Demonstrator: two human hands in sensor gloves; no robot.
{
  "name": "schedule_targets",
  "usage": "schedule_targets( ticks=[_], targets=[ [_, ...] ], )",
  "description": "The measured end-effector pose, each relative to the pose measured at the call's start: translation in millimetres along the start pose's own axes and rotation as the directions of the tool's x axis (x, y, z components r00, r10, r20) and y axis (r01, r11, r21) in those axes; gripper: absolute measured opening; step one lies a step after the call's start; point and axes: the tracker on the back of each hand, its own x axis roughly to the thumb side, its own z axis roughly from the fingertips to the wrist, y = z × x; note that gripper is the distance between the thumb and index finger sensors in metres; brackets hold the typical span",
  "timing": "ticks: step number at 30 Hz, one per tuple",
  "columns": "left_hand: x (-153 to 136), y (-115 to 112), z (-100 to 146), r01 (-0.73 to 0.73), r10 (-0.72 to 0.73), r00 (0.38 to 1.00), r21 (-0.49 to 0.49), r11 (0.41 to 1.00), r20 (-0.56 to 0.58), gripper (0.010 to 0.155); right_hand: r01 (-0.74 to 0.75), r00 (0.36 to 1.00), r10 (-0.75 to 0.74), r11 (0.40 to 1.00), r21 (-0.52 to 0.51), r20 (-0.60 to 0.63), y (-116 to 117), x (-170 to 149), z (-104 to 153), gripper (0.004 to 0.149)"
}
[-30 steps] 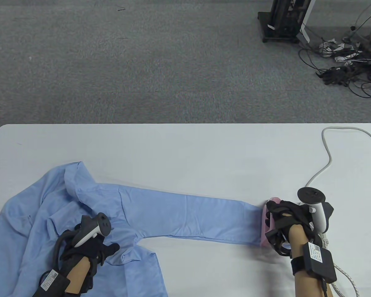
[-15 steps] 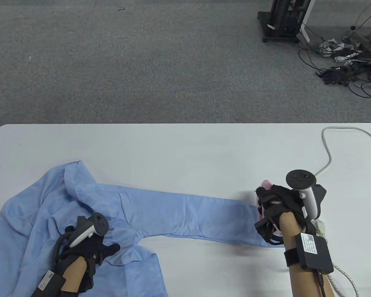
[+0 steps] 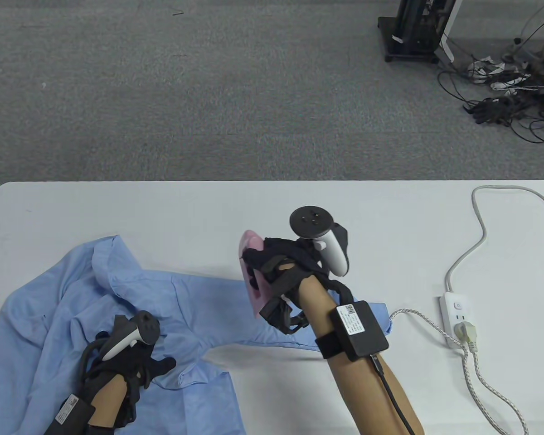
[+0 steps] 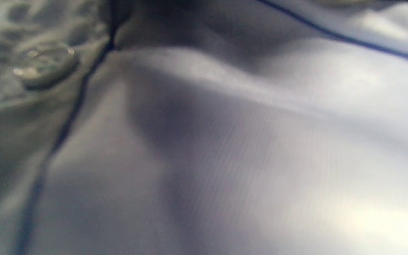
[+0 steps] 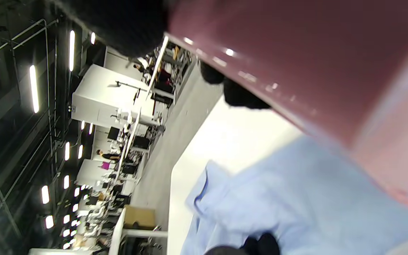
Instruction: Iron long-sleeve shirt with electric iron on table
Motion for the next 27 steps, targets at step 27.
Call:
schedule_targets(
  ticks=[27],
  targets=[
    [2, -1, -4, -0.007, 0.007, 0.999, 0.018, 1.000, -0.033, 0.089, 0.107, 0.962, -0.086, 0.992, 0.066, -0.260, 90, -93, -94, 0.064]
  ],
)
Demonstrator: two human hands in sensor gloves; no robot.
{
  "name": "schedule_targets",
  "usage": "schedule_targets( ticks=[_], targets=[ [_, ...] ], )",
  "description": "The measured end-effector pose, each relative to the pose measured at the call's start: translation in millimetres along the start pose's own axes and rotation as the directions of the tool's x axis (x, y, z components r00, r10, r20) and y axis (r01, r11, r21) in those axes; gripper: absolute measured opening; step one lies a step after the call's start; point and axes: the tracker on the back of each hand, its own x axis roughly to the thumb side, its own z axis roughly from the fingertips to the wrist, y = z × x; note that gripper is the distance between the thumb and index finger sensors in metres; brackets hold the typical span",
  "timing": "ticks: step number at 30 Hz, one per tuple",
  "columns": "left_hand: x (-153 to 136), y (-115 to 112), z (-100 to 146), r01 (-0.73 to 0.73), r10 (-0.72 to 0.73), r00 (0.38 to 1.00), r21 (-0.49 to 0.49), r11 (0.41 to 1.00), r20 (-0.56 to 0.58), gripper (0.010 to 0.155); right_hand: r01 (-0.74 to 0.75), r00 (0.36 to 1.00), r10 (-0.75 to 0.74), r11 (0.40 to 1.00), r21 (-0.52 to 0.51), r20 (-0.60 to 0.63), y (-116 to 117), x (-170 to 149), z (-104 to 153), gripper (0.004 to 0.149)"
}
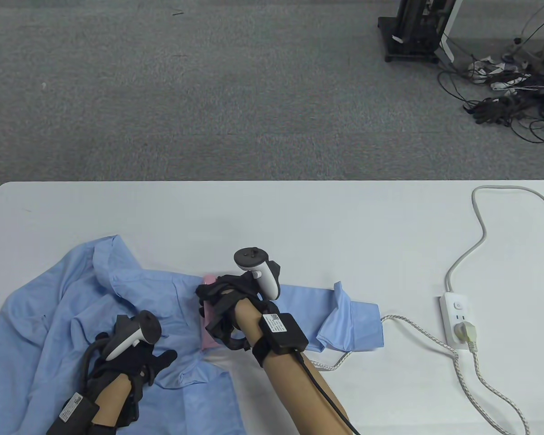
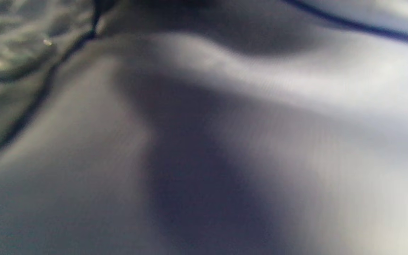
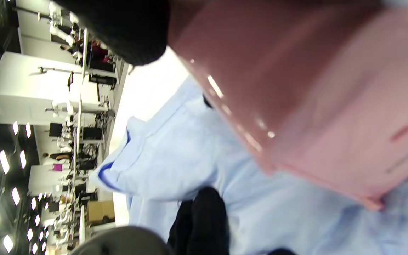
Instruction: Iron long-sleeve shirt with electric iron on table
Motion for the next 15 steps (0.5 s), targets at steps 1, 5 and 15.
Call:
schedule_targets(
  ticks=[1, 5, 15],
  targets=[
    [-1, 0, 0, -0.002, 0.002, 1.000, -0.004, 1.000, 0.000, 0.089, 0.010, 1.000, -0.010, 1.000, -0.019, -0.004, -6, -5, 4, 0.063],
    [0, 0, 0, 0.001, -0.001, 1.000, 0.003, 1.000, -0.003, 0.088, 0.059, 0.998, -0.061, 0.995, -0.082, -0.013, -34, -25, 20, 0.063],
    [0, 2, 2, 0.017, -0.017, 0.999, 0.002, 1.000, -0.035, 0.088, 0.109, 0.991, -0.123, 0.963, -0.245, -0.046, -109, -77, 68, 0.063]
  ],
)
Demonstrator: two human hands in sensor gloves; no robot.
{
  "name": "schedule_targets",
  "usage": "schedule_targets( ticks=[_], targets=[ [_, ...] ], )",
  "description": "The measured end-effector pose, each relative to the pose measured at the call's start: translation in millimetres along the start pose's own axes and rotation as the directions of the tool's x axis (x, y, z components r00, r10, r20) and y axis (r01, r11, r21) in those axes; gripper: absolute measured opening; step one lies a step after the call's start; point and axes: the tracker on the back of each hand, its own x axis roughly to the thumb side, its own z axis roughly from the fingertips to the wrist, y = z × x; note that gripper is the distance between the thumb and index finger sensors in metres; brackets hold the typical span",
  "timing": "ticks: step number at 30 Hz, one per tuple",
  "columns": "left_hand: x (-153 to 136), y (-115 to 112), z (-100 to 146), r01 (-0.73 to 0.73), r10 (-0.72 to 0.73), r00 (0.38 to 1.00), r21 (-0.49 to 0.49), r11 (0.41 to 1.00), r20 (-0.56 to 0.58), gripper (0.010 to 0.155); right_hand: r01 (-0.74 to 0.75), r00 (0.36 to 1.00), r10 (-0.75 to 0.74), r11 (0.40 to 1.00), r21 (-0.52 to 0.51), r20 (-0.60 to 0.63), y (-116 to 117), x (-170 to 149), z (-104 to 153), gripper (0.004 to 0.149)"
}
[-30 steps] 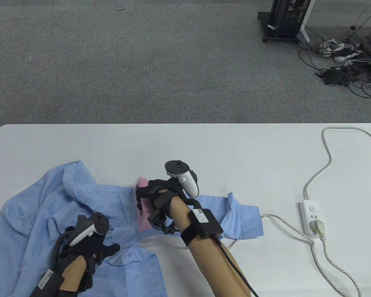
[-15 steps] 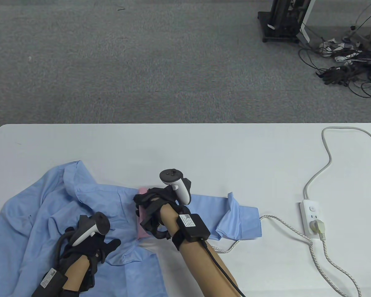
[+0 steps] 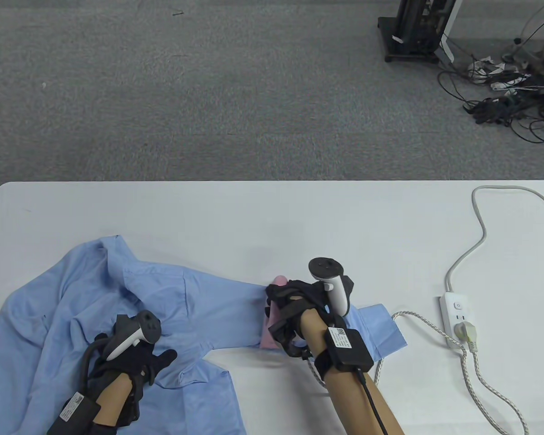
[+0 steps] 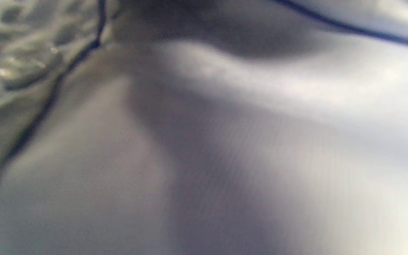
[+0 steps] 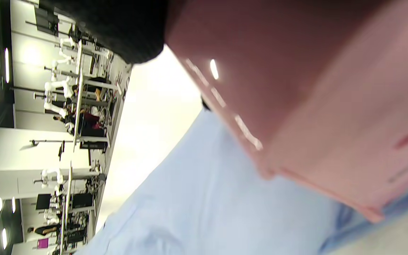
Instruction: Iron long-sleeve shirt with electric iron on table
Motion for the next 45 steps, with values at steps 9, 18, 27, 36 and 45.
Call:
schedule_targets(
  ticks=[9, 18, 27, 36, 45],
  targets=[
    [2, 3, 2, 0.004, -0.003, 1.000, 0.044, 0.999, -0.011, 0.089, -0.020, 1.000, 0.018, 0.993, -0.117, -0.021, -54, -23, 23, 0.062],
    [18, 16, 7, -0.111, 0.073, 0.984, 0.237, 0.965, 0.164, 0.086, 0.098, 0.995, -0.099, 0.995, 0.033, 0.021, -21, -16, 23, 0.062],
    [14, 6, -9, -0.011, 0.006, 0.999, 0.123, 0.992, 0.047, 0.090, 0.045, 0.999, -0.045, 0.998, 0.046, 0.008, 1, -18, 16, 0.063],
    [13, 8, -6, 0.005, 0.000, 0.999, 0.120, 0.993, -0.040, 0.090, 0.072, 0.997, -0.075, 0.991, -0.110, -0.022, -63, -57, 44, 0.062],
    [2, 9, -3, 0.014, 0.002, 0.989, 0.107, 0.994, -0.147, 0.091, -0.026, 0.999, 0.020, 0.974, -0.225, -0.029, -104, -69, 66, 0.062]
  ],
)
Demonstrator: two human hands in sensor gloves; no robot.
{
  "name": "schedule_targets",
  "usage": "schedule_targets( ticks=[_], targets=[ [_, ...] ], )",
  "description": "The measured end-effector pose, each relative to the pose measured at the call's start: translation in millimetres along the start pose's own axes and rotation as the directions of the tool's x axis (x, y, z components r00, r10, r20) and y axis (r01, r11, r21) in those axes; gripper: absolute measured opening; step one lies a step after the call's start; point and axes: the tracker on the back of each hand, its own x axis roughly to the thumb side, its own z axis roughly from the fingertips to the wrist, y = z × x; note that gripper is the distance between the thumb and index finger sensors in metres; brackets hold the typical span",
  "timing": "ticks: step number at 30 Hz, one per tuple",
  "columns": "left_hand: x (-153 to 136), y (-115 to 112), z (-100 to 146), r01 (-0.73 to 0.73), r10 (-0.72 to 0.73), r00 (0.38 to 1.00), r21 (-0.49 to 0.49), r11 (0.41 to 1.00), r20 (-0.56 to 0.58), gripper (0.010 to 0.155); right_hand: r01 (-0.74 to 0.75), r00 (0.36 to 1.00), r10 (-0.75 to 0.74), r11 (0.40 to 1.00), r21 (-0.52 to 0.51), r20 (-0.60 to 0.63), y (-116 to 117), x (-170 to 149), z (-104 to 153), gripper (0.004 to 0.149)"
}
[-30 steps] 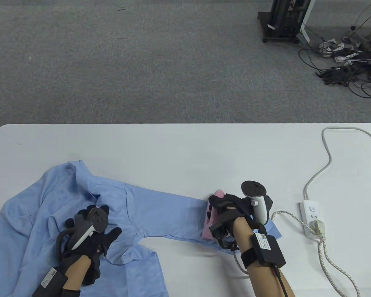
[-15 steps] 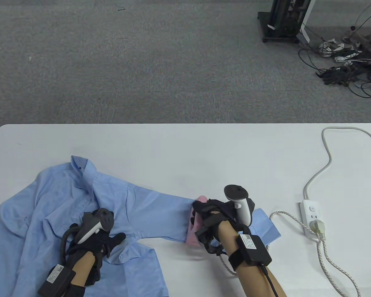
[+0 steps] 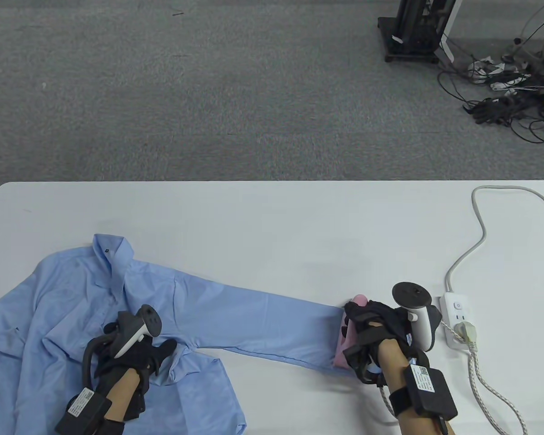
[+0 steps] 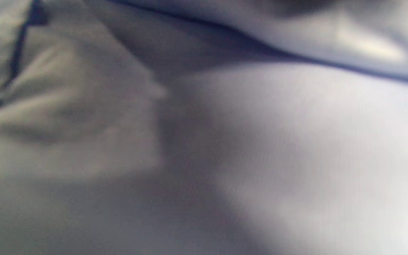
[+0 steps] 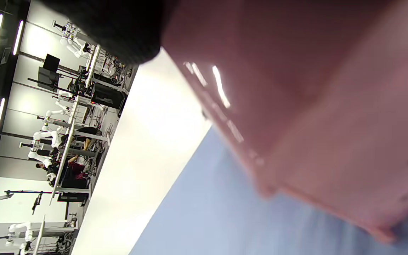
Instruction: Iron long-sleeve shirt with electric iron on table
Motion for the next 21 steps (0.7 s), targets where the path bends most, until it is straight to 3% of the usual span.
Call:
schedule_targets(
  ticks=[5, 11, 15, 19, 21],
  targets=[
    [-3, 0, 1, -0.007, 0.007, 1.000, 0.005, 1.000, -0.011, 0.091, 0.018, 1.000, -0.018, 1.000, -0.009, -0.024, -9, -10, 5, 0.062],
    [-1, -1, 3, 0.006, -0.006, 1.000, 0.019, 1.000, -0.008, 0.091, 0.053, 0.997, -0.056, 0.998, -0.040, -0.055, -35, -28, 10, 0.063],
    [-6, 12, 11, -0.051, 0.051, 0.999, -0.041, 0.998, -0.001, 0.087, 0.022, 0.998, -0.025, 0.999, -0.049, -0.058, -45, -32, 12, 0.062],
    [-15, 36, 35, -0.190, 0.183, 0.982, 0.176, 0.966, 0.054, 0.081, 0.010, 0.998, -0.013, 0.999, -0.053, -0.057, -49, -33, 10, 0.062],
    [-15, 43, 41, -0.248, 0.227, 0.967, 0.222, 0.943, 0.115, 0.078, -0.006, 0.998, 0.002, 0.998, -0.060, -0.062, -49, -31, 11, 0.063]
  ],
)
